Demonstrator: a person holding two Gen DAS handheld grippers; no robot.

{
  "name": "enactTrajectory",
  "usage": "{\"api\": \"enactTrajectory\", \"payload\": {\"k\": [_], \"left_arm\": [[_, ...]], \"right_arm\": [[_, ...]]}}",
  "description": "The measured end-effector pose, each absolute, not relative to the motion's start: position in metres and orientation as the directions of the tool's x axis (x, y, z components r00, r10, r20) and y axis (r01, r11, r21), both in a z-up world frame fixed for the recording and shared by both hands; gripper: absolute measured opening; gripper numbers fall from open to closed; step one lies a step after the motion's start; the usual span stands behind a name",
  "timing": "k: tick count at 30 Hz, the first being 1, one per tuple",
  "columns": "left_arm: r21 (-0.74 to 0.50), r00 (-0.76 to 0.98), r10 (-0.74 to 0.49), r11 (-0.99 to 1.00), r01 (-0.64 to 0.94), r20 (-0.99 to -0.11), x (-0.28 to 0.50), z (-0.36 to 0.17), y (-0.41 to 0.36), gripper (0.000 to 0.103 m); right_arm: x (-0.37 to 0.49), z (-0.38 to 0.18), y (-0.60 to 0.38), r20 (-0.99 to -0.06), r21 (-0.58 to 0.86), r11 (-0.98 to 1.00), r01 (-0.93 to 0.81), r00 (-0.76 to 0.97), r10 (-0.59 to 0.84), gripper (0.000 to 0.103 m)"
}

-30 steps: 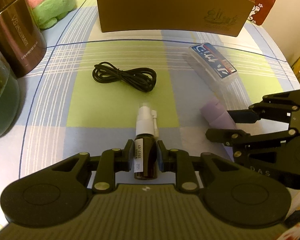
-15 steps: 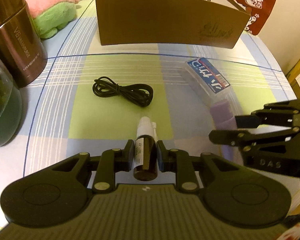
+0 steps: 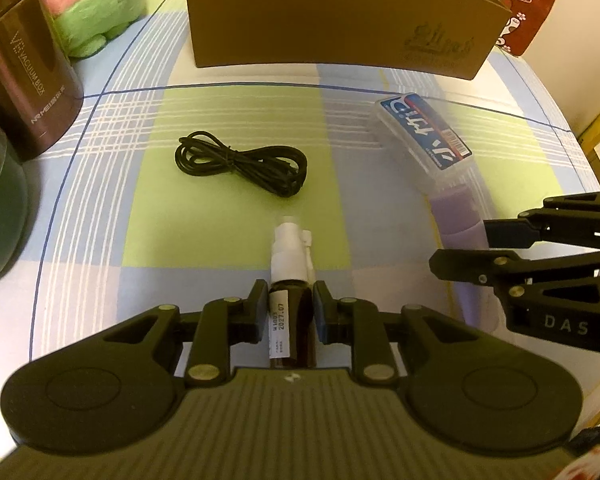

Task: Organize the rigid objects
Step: 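Lift the spray bottle with left tool while right tool lifts lavender tube, then carry the spray bottle and lavender tube over the brown box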

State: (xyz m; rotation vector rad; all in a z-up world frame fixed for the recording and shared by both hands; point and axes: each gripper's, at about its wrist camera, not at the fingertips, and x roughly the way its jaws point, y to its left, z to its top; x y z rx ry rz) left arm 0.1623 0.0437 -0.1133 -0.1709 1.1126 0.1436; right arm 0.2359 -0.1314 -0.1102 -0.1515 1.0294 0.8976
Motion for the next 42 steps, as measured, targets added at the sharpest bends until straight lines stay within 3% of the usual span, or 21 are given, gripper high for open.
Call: {"api": "enactTrajectory", "payload": {"k": [42], "left_arm": [[-0.066, 0.620, 0.044, 0.986, -0.153, -0.783, 0.193, -0.042, 0.042, 0.019]], "right_arm": [[0.266, -0.059, -0.138, -0.692, 0.304, 0.656, -0.691, 0.314, 0.651, 0.029]]}}
